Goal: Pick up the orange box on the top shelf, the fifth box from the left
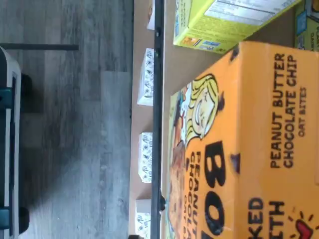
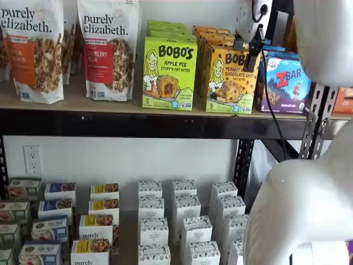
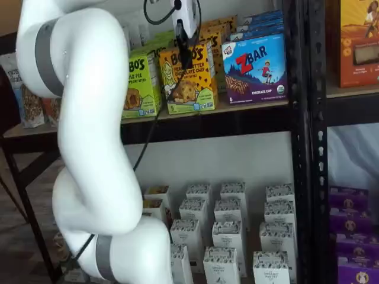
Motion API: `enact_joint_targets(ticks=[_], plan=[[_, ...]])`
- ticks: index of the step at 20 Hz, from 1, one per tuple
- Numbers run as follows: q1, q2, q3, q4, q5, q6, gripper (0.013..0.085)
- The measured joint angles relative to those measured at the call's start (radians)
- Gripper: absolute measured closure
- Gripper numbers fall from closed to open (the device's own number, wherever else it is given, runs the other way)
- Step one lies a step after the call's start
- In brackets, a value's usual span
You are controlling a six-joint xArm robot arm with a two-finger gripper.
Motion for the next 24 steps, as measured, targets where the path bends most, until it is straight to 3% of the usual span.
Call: enact_joint_targets(ticks=[8,12,18,20,24], plan=[[0.006,0.015,-0.005,-0.019,0.019,0.003,0.0130],[0.001,0.009,0.007,-0.005,0.004,0.000,0.0250],[-0.005,0.009,0.005,0.008,0.004,-0.004,0.0370],[-0.007,0.010,0.002,0.012,0.005,-0.005,0.0370],[-0.010,0.012,-0.003,0.018,0.009,-0.007,0.0490]])
